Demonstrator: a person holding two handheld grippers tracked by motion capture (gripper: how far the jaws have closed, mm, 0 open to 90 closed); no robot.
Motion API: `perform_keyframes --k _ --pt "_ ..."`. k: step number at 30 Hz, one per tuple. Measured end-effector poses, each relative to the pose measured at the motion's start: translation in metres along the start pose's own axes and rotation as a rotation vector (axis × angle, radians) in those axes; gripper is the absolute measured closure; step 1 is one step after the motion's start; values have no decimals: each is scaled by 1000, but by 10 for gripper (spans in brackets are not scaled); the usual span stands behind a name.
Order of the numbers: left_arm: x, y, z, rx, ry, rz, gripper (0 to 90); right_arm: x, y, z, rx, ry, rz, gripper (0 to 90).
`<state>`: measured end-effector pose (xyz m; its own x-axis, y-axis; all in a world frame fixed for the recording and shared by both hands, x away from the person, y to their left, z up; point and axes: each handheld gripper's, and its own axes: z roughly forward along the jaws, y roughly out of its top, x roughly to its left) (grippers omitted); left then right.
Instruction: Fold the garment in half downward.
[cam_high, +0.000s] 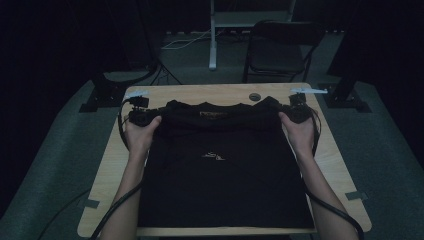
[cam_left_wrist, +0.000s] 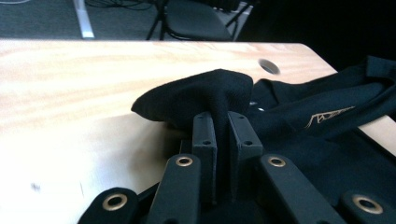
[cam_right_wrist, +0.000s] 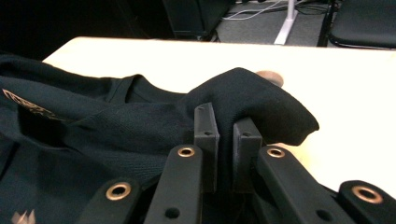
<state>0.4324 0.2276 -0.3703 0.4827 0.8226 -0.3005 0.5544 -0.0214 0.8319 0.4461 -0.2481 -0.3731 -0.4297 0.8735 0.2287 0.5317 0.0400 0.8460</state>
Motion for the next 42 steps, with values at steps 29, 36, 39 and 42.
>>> perform_keyframes --k 29,36,39,42 --pt "-34 -115 -18 233 59 165 839 39 -119 -26 225 -32 -265 825" --pt "-24 -119 -17 194 -2 135 829 34 -121 -26 198 -11 -246 808" --pt "-22 -118 -15 185 -3 134 825 34 -120 -25 198 -14 -252 804" --pt "-20 -116 -11 180 4 135 820 32 -119 -22 195 -18 -249 796"
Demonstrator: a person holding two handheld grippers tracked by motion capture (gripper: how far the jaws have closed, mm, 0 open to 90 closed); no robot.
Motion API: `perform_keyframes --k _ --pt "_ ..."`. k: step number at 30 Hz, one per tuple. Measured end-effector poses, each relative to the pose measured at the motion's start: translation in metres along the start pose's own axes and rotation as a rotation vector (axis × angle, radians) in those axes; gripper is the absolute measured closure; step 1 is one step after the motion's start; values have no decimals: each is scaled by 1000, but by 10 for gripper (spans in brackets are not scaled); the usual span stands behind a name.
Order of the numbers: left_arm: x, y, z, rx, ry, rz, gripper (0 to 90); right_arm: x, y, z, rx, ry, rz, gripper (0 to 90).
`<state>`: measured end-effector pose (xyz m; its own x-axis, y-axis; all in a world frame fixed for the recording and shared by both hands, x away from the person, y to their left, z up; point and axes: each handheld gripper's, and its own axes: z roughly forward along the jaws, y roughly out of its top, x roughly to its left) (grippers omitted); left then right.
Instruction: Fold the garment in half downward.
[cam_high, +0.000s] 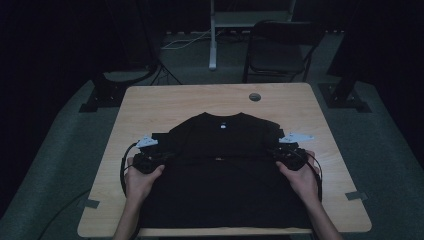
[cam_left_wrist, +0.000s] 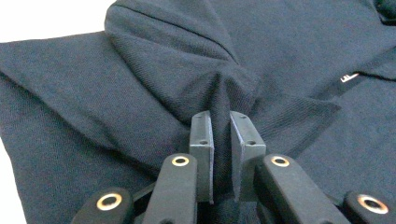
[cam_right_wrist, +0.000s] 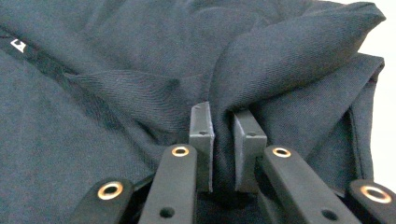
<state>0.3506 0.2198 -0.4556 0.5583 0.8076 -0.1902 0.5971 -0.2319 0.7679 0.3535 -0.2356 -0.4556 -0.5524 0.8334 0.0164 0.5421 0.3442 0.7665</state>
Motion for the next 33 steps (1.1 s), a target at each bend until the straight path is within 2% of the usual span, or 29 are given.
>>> perform_keyframes --k 3,7,9,12,13,15,17,19,21,23,28,33 --pt "2 2 4 -14 8 4 819 -7 3 5 -10 9 25 775" --pt "2 -1 6 -44 8 -4 816 -8 4 6 -11 4 29 766" --pt "2 -1 5 -46 11 6 806 -7 4 6 -13 -2 27 750" --pt "-1 -2 5 -49 15 10 783 -7 4 6 -15 22 40 651" --pt "-1 -2 5 -49 12 12 772 -7 4 6 -14 25 35 642" --pt "-2 -2 5 -49 2 22 711 -5 3 6 -15 28 39 590" --pt "-2 -2 5 -48 -6 29 699 -5 3 6 -16 37 44 560" --pt "0 -2 5 -50 -50 13 629 -5 3 6 -22 61 58 498" --pt "2 -3 4 -55 -65 -8 610 -4 2 6 -23 73 63 455" --pt "2 -3 5 -54 -72 -2 590 -3 1 5 -28 85 63 408" --pt "-1 -3 5 -54 -76 9 508 -1 -1 0 -31 95 63 380" --pt "-1 -3 6 -56 -102 -1 447 -3 -1 -4 -35 90 69 377"
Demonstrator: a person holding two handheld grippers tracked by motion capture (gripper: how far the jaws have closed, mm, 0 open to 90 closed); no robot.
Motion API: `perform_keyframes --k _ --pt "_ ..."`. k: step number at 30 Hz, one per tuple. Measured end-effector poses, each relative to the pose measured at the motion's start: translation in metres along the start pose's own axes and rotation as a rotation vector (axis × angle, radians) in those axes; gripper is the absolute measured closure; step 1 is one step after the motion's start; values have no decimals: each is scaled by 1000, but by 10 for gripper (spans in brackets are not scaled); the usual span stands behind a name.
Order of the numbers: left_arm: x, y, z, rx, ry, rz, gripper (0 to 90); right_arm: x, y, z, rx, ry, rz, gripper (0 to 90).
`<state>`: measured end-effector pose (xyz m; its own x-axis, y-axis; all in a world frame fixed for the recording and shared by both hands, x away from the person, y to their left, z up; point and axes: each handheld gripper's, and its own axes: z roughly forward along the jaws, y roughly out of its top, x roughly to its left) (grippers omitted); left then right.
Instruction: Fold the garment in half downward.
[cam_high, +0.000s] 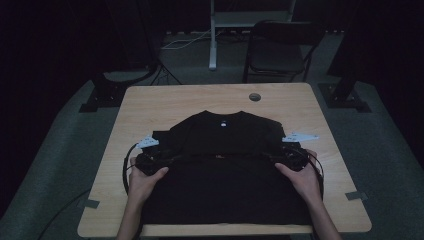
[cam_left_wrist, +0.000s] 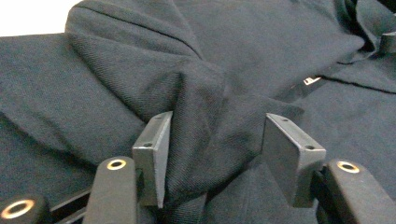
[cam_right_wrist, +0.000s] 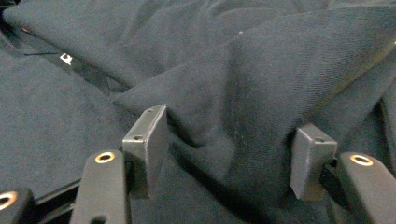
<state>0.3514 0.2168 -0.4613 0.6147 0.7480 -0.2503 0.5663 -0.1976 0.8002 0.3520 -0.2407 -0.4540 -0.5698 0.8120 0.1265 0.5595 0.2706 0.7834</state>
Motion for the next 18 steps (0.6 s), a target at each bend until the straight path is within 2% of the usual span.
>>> perform_keyframes --k 8,13,18 --pt "-2 0 1 3 -13 11 379 -6 0 -14 -26 -10 13 355" --pt "-1 0 1 3 -39 9 329 -15 1 -25 -59 -18 42 342" --pt "-1 0 1 4 -50 12 294 -24 10 -26 -64 -28 45 337"
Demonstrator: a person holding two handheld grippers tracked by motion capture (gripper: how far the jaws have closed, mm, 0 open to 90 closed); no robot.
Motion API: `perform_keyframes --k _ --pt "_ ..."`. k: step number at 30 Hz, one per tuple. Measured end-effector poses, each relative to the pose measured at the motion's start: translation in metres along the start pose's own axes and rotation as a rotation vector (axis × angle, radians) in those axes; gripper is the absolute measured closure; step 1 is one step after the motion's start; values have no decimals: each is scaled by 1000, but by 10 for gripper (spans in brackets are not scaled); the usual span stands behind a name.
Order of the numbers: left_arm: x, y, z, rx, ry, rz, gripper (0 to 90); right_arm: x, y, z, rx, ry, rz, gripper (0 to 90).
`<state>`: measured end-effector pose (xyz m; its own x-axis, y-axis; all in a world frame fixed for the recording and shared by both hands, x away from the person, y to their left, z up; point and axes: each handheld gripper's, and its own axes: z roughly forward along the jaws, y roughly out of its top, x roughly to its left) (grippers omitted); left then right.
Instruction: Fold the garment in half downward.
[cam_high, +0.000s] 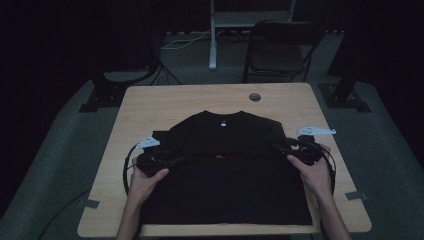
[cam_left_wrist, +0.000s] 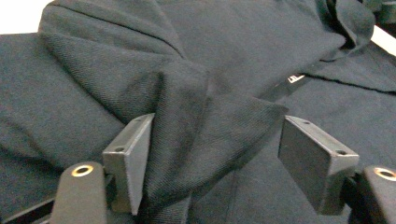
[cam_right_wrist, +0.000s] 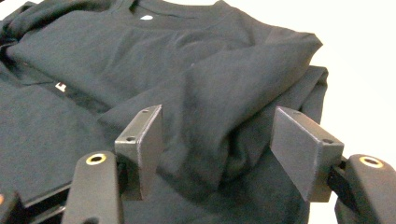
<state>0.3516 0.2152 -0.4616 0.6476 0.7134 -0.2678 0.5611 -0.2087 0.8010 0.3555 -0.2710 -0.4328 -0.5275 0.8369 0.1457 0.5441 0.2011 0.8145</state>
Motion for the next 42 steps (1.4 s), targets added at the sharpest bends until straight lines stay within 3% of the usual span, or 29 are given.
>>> perform_keyframes --k 6,9,24,27,34,42 --pt "-2 0 1 6 -12 14 233 -7 9 6 -3 -15 1 340" --pt "-2 0 1 5 -13 12 233 -11 14 9 6 -52 -11 369" --pt "-3 0 1 7 -9 15 231 -25 42 29 -2 -33 47 511" --pt "-3 0 1 7 -8 15 231 -28 48 33 -7 -29 66 515" --pt "-4 0 1 8 0 20 231 -44 60 45 -18 -21 161 539" --pt "-4 0 1 7 -1 17 231 -51 65 58 27 -31 186 552"
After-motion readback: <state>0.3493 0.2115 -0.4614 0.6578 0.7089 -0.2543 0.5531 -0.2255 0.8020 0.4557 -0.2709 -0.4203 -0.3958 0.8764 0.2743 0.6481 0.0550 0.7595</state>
